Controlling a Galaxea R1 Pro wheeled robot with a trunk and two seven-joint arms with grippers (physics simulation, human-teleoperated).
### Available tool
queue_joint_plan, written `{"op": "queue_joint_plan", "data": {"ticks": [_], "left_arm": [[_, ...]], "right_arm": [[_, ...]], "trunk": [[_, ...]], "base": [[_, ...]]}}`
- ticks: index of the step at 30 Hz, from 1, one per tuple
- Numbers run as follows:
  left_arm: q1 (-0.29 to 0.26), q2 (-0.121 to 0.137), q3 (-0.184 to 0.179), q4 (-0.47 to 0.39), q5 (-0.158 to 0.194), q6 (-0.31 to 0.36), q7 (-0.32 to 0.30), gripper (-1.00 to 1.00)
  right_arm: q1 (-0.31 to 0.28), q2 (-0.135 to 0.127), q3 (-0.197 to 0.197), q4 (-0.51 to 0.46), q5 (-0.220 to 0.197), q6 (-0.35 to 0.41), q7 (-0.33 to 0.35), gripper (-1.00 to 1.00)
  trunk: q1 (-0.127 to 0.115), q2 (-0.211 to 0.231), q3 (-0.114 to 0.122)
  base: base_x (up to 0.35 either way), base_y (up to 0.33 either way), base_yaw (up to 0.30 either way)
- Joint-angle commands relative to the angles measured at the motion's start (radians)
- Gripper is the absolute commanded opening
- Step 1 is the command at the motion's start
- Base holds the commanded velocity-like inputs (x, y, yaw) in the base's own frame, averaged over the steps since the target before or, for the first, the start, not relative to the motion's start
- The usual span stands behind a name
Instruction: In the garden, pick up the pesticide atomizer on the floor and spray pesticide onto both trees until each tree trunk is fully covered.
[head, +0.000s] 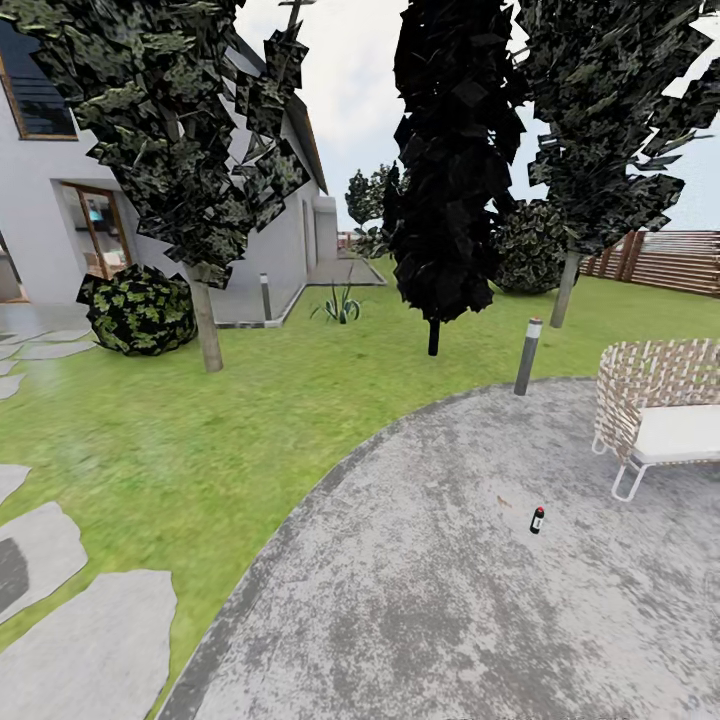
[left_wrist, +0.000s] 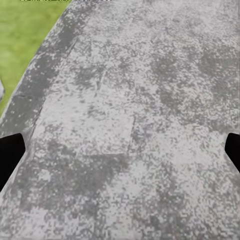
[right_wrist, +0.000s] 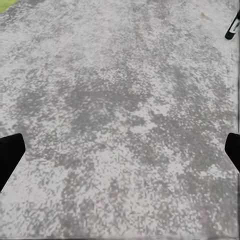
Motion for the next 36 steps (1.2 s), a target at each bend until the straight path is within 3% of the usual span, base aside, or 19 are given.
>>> {"op": "queue_joint_plan", "data": {"ticks": [1, 24, 36], "left_arm": [[0.0, 0.001, 0.0, 0.0, -0.001, 0.0, 0.001, 1.0], [0.0, 0.003, 0.0, 0.0, -0.005, -0.001, 0.001, 1.0], [0.0, 0.003, 0.0, -0.001, -0.005, 0.0, 0.002, 1.0]], "right_arm": [[0.0, 0.0, 0.0, 0.002, 0.0, 0.0, 0.0, 1.0], [0.0, 0.0, -0.002, 0.008, 0.001, 0.0, 0.0, 1.0], [0.0, 0.0, -0.002, 0.008, 0.0, 0.0, 0.0, 1.0]], "trunk": [[0.0, 0.0, 0.0], [0.0, 0.0, 0.0], [0.0, 0.0, 0.0]], "base": [[0.0, 0.0, -0.231], [0.004, 0.0, -0.264], [0.289, 0.0, -0.267]]}}
